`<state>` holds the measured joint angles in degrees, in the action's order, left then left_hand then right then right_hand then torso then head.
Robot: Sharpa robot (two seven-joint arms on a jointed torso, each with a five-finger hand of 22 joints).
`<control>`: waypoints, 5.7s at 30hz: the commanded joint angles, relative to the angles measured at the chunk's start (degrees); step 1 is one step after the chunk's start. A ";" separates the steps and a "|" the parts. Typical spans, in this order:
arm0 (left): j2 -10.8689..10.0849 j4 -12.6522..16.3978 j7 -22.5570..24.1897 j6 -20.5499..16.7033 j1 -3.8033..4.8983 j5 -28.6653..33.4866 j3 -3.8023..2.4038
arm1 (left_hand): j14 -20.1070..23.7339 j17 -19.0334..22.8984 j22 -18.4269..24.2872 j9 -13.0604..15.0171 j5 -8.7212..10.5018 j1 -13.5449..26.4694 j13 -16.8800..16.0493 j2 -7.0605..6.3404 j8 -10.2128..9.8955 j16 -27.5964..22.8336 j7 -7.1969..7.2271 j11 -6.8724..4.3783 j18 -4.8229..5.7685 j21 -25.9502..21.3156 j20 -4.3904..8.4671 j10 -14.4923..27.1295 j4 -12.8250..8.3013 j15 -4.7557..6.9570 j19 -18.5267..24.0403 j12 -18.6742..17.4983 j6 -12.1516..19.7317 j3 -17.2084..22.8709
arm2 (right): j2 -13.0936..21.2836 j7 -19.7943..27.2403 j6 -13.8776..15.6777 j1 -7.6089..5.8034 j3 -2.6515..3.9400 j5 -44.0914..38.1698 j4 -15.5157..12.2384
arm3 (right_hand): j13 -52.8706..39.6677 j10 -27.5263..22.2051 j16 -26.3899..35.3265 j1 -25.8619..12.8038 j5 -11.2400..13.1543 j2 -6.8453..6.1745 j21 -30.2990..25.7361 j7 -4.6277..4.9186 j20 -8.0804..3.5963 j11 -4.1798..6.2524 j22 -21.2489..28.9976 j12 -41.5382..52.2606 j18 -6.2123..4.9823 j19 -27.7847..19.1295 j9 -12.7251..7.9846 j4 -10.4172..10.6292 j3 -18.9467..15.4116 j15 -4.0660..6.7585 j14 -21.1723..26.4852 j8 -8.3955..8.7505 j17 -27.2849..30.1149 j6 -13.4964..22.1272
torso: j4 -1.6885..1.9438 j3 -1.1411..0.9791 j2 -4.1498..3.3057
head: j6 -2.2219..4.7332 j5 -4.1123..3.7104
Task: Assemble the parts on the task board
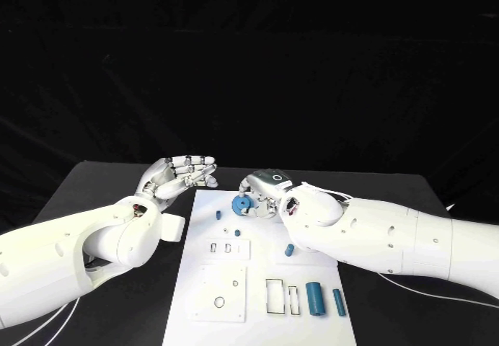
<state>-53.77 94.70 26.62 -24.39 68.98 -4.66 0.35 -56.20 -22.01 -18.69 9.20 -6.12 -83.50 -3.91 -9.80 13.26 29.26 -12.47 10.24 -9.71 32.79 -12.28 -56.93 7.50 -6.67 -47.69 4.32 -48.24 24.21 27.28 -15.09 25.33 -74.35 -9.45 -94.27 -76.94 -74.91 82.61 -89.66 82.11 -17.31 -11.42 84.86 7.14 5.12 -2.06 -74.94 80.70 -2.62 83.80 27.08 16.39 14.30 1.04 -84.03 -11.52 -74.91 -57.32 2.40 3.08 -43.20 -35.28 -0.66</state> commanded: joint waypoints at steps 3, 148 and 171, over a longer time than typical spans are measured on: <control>0.14 0.19 0.39 0.52 0.07 0.09 -0.05 | 0.33 -0.09 -0.06 0.08 0.16 0.46 0.03 0.28 -0.29 0.33 -0.94 0.00 -0.34 0.28 -0.04 0.34 0.31 -0.02 0.49 -0.26 0.31 0.17 | -1.25 -0.37 -0.84 0.78 -0.08 -1.40 1.57 | -6.35 0.42 -0.34 0.20 -0.17 -0.20 0.21 -0.46 -0.37 -0.08 -10.75 0.27 1.13 2.25 0.04 -0.05 0.38 0.53 -5.97 -0.13 -15.09 -0.92 | -0.02 -0.01 -0.04 | -0.04 -0.01; 0.23 -0.85 0.00 1.81 0.05 0.45 -0.03 | 0.67 -0.19 -0.53 0.13 0.18 0.48 0.01 0.34 -0.31 0.61 -0.99 0.06 -0.40 0.96 -0.18 0.46 0.29 -0.09 1.11 -0.23 0.41 0.18 | 2.65 0.10 -8.31 1.87 -0.45 8.49 -0.79 | -4.66 -1.43 -0.24 -11.58 2.37 3.66 -0.60 2.08 1.68 -2.48 -10.84 -1.78 0.98 1.95 -2.83 0.24 -2.32 -1.63 -5.91 5.11 -14.88 4.07 | -0.53 -0.32 0.28 | -0.62 0.67; 0.32 -1.15 -0.04 1.82 0.04 0.45 -0.03 | 0.82 -0.21 -0.69 0.14 0.18 0.52 0.01 0.35 -0.34 0.70 -1.00 0.09 -0.42 1.18 -0.25 0.56 0.31 -0.13 1.36 -0.24 0.48 0.16 | 4.09 0.15 -1.14 1.41 -0.20 7.03 -3.18 | -4.76 -1.30 -0.34 -10.95 1.91 3.30 -0.10 2.12 1.59 -2.46 -11.24 -1.66 1.13 2.34 -3.02 -0.03 -1.71 -1.56 -5.97 5.38 -15.09 4.37 | -0.52 -0.26 0.24 | -0.49 0.66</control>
<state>-53.54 93.45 26.18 -23.48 68.97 -4.37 0.36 -55.78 -22.13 -19.32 9.29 -6.13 -83.27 -3.91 -9.57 13.26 29.76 -12.27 10.45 -9.71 33.85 -12.51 -56.72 7.50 -6.67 -46.63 4.32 -48.04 24.21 31.38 -14.98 23.62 -72.90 -9.68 -86.37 -80.13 -74.94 80.97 -89.66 71.03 -15.09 -7.99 84.38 9.29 6.47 -4.51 -74.92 78.99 -2.63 84.10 24.14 16.35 12.22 -0.41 -84.03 -6.43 -74.92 -52.96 1.90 2.77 -42.96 -35.72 -0.03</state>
